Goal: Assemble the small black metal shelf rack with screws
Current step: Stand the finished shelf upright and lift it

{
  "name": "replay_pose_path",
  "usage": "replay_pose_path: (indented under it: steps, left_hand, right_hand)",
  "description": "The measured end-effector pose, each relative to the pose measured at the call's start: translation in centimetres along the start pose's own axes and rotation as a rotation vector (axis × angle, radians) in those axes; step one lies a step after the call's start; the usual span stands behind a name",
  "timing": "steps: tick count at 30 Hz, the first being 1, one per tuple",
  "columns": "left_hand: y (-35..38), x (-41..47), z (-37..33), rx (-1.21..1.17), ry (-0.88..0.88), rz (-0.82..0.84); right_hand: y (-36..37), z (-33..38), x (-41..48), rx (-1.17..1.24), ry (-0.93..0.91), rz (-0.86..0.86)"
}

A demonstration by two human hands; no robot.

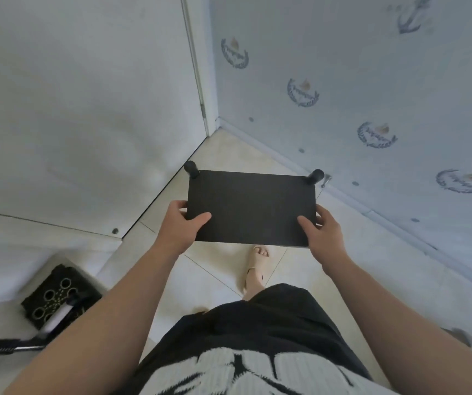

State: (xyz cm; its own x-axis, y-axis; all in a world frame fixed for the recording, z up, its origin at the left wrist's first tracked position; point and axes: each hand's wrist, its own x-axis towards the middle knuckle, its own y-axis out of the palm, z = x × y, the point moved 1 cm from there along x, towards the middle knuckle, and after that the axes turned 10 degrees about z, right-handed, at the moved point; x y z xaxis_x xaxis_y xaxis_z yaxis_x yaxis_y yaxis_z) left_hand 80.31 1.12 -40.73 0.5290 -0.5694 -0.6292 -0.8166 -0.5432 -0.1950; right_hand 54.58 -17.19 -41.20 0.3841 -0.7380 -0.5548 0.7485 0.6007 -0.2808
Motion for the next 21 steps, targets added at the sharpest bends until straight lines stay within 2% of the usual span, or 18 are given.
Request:
replay_pose_path:
  steps: [7, 9, 21]
  left_hand:
    - [4.7, 10.0, -9.3, 0.101, 0.017, 0.045]
    - [5.0, 11.4, -10.5, 0.129, 0.026, 0.057]
    - [6.8, 32.9, -18.9, 0.384, -0.021, 0.266]
  right_hand:
    - [-5.2, 4.5, 9.6, -0.007, 0.069, -0.022]
    - [-5.5, 5.1, 10.8, -0.008, 0.076, -0.024]
    - [-4.7, 8.6, 27.1, 0.109, 0.288, -0.179]
